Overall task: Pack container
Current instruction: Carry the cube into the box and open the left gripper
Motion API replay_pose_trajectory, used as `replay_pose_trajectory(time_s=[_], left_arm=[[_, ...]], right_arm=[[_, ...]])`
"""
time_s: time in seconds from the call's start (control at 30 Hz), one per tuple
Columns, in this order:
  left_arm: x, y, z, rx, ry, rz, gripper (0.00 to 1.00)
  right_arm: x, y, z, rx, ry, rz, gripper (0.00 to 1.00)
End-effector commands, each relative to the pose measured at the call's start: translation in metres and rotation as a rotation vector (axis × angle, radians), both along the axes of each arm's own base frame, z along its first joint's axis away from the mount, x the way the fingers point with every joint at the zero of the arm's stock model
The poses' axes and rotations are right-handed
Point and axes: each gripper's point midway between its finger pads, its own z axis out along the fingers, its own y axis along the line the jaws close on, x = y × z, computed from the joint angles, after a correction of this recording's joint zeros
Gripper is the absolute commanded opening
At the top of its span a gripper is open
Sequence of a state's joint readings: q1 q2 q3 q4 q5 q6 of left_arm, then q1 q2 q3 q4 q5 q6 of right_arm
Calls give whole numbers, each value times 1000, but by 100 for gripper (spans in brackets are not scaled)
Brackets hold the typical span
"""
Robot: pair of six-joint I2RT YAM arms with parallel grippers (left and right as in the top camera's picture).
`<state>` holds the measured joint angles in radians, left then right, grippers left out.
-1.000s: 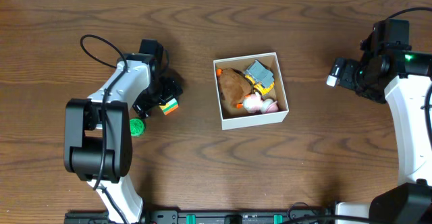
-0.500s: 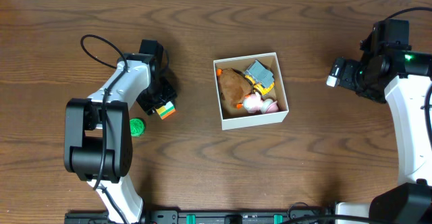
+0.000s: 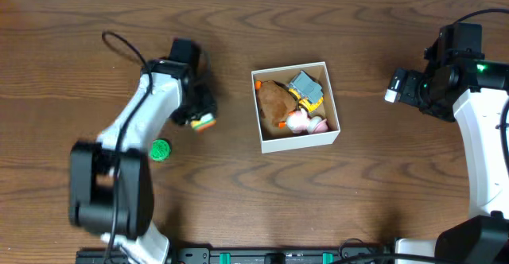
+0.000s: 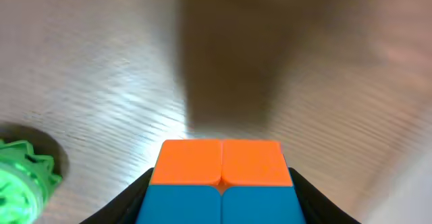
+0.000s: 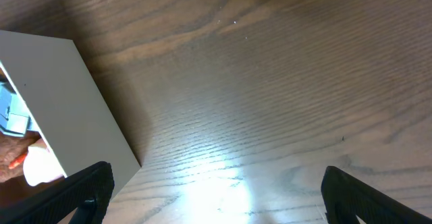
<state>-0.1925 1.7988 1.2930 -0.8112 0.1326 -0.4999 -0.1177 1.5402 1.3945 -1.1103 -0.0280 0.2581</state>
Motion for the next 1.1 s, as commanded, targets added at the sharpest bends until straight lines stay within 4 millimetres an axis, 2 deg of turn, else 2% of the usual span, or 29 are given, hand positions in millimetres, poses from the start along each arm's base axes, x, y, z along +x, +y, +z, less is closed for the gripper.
replay_pose_trajectory(time_s=[0.0,0.13,0.2,0.27,0.33,0.43,0.53,0.67,0.73,0.77,0.9,0.97,1.07], left_arm=[[13,-49,92,-40,-285,-264,10],[-1,-107,143,-54,-483,-535,10],[-12,-140,156,-57,-560,-688,9],[-24,-169,159,-49,-611,-837,8],[-31,-193,153,-17,-637,-941,7],[-33,-214,133,38,-627,-991,7],[-36,-228,102,54,-564,-1029,7],[-33,-233,63,74,-482,-1047,9],[-29,-232,53,80,-464,-1042,17],[-28,-232,50,81,-461,-1041,24],[-29,-231,48,84,-451,-1041,67],[-28,-228,49,97,-448,-1037,96],[-24,-218,55,143,-457,-1016,98]], right_arm=[[-1,-1,-2,3,6,7,99],[-1,-1,-2,2,6,8,99],[-1,-1,-2,2,6,7,99],[-1,-1,-2,3,6,7,99],[-2,-1,-2,3,10,7,99],[-4,-1,-3,4,18,7,99],[-6,0,-3,5,25,7,99],[-9,0,-4,6,37,8,99],[-10,0,-4,6,41,8,99],[-10,0,-4,5,41,14,99],[-10,0,-4,4,41,15,99],[-10,0,-4,4,41,19,99],[-11,0,-5,3,46,22,99]])
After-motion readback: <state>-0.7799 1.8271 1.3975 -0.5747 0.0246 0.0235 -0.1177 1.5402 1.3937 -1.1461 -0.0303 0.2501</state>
